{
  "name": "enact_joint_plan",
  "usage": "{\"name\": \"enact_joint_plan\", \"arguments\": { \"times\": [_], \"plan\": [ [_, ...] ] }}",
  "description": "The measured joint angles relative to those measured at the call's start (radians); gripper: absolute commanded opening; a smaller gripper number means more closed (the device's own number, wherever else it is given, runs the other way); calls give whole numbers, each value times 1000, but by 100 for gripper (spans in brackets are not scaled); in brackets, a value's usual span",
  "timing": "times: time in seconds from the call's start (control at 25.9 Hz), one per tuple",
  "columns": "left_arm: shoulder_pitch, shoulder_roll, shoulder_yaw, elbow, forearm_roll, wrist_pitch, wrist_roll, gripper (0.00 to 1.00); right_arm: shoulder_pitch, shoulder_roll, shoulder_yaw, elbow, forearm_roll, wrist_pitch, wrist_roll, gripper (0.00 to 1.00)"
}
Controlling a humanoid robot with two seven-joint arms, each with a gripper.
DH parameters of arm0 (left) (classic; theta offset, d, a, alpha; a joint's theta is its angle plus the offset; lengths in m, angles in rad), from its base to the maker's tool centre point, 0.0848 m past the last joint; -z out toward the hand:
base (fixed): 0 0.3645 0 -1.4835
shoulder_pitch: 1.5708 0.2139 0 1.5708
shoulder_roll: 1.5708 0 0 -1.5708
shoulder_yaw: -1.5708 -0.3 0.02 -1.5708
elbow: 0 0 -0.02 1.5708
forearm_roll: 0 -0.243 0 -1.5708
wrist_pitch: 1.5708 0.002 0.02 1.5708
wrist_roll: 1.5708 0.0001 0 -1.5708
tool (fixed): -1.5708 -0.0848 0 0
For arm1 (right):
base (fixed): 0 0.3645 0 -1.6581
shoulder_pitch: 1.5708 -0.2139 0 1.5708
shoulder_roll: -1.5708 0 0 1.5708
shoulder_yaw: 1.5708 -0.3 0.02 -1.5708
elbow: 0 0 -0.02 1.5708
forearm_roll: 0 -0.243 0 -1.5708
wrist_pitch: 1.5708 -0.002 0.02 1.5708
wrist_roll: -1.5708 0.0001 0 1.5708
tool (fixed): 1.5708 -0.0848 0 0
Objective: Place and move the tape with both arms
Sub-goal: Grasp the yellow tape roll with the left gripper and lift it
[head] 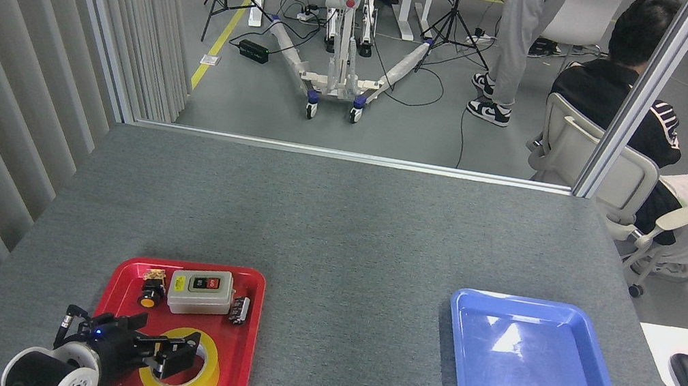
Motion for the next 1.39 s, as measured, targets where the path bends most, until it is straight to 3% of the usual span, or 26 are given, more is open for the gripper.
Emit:
{"name": "enact_joint_plan", "arguments": {
  "times": [0.42,0.85,1.12,1.39],
  "plan": [
    [-21,14,20,54,-8,117,-159,98,2,-2,0,0,0,0,1,100],
    [-84,26,21,158,-15,125,-189,97,3,-8,-3,1,-1,9,5,100],
    [-96,59,-4,197,-16,109,-212,71,1,-4,-4,3,-1,6,0,100],
    [-116,70,-23,236,-15,101,-250,59,1,-12,-4,2,-1,2,-2,100]
  ]
}}
